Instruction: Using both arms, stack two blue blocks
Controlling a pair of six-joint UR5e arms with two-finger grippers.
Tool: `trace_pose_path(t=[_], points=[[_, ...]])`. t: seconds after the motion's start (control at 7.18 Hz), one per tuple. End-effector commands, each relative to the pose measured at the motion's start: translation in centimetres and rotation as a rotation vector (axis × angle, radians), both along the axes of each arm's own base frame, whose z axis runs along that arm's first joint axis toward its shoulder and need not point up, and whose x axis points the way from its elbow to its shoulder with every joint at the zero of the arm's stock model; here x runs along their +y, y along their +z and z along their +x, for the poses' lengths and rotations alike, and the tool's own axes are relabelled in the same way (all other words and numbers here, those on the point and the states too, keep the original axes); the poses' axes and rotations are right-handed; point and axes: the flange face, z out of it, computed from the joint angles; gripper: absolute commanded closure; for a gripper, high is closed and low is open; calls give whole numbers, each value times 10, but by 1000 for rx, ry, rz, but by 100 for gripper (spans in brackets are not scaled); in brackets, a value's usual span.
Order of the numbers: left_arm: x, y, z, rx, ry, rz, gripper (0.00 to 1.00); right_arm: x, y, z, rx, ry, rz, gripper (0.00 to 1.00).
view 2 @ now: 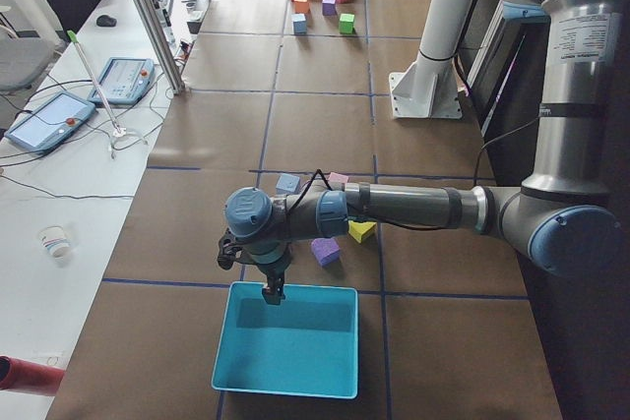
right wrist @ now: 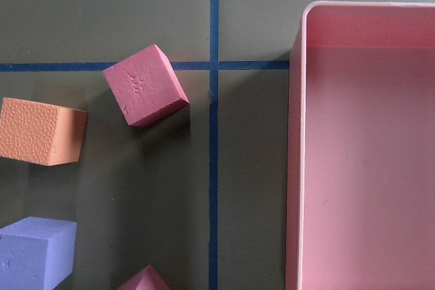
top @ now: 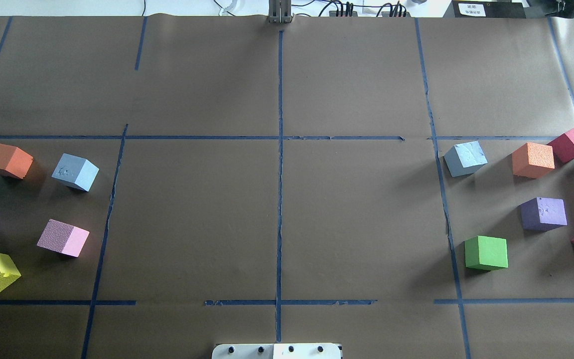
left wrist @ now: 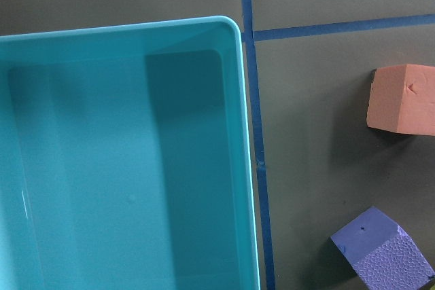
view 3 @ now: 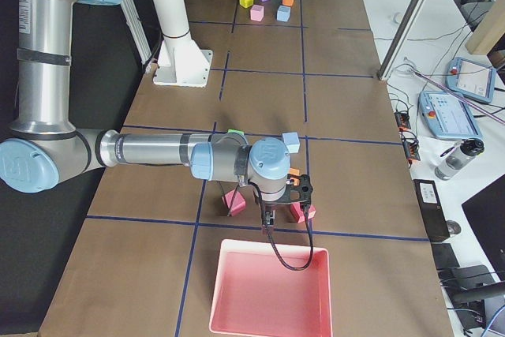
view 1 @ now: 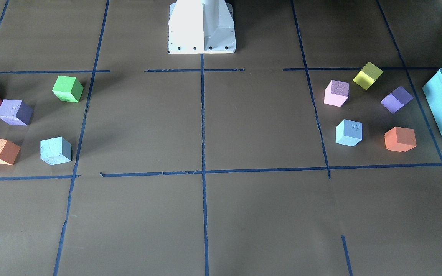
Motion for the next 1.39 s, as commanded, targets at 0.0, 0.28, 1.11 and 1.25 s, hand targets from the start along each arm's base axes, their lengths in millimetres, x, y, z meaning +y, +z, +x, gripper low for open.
trace_pose_path(t=[0.0, 0.28, 1.11, 1.25], points=[[0, 0, 0, 0, 0, 0, 0, -1, -1, 0, 2, 0, 3, 0], [-1, -1, 0, 0, 0, 3, 0, -1, -2, 0, -2, 0, 4, 0], [-1, -5, 0, 1, -1, 8, 0, -6, -10, -1, -15, 2, 24, 0], [-1, -7, 0, 1, -1, 13, 0, -24, -30, -12, -30, -24, 62, 0]])
